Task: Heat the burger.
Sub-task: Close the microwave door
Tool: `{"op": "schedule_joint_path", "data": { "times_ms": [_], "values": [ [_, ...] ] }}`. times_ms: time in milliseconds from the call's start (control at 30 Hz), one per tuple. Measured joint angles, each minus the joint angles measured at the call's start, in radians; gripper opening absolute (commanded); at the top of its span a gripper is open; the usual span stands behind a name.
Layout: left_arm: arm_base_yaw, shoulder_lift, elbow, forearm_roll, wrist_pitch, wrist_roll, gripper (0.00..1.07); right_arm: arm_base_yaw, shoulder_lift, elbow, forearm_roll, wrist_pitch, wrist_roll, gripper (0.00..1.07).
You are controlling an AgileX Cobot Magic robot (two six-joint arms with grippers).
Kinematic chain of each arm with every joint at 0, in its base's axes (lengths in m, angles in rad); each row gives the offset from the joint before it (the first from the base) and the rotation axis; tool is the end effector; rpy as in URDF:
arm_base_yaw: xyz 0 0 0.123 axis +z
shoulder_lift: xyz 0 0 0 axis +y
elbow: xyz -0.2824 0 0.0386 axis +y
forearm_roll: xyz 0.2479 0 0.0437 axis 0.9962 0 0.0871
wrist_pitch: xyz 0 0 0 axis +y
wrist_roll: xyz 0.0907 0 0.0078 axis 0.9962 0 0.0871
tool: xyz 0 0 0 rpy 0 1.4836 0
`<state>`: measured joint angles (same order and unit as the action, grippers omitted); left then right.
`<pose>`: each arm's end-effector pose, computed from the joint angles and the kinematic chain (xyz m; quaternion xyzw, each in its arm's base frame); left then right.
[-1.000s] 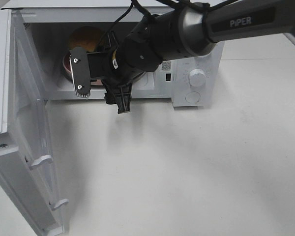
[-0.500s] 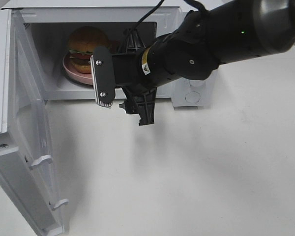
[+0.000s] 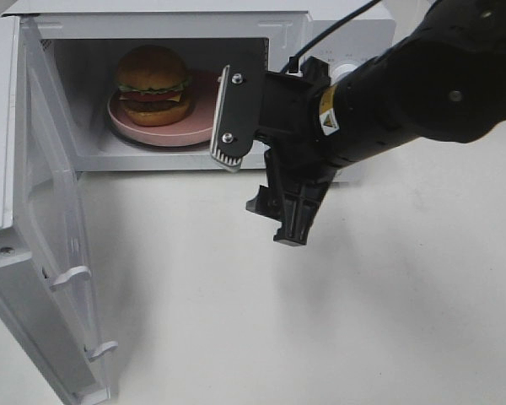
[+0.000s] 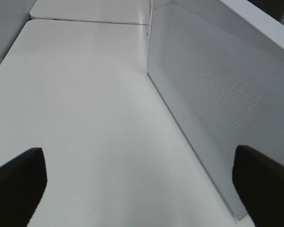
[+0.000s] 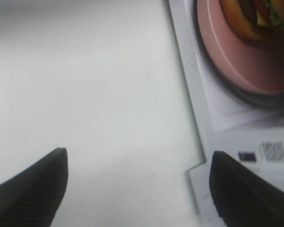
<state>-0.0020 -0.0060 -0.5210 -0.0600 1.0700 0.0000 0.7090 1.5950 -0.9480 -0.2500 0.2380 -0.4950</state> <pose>-0.0087 -0.0048 0.2823 0.0025 0.8482 -0.0305 0.5288 0.2565 0.2130 0.2251 -0.6038 0.7002 -0.0325 0.3797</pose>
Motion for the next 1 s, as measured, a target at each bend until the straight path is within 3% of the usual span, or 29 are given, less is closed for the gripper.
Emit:
{"op": "schedule_joint_path", "data": {
  "times_ms": [400, 633, 1000],
  "values": [
    [0.000, 0.000, 0.000, 0.000, 0.000, 0.000, 1.00, 0.000, -0.220, 0.041, 0.062, 0.539, 0.510, 0.75],
    [0.000, 0.000, 0.000, 0.000, 0.000, 0.000, 1.00, 0.000, -0.330, 0.054, 0.074, 0.718, 0.555, 0.75],
    [0.000, 0.000, 0.000, 0.000, 0.000, 0.000, 1.00, 0.000, -0.716, 0.214, 0.115, 0.833, 0.572, 0.75]
  ]
}}
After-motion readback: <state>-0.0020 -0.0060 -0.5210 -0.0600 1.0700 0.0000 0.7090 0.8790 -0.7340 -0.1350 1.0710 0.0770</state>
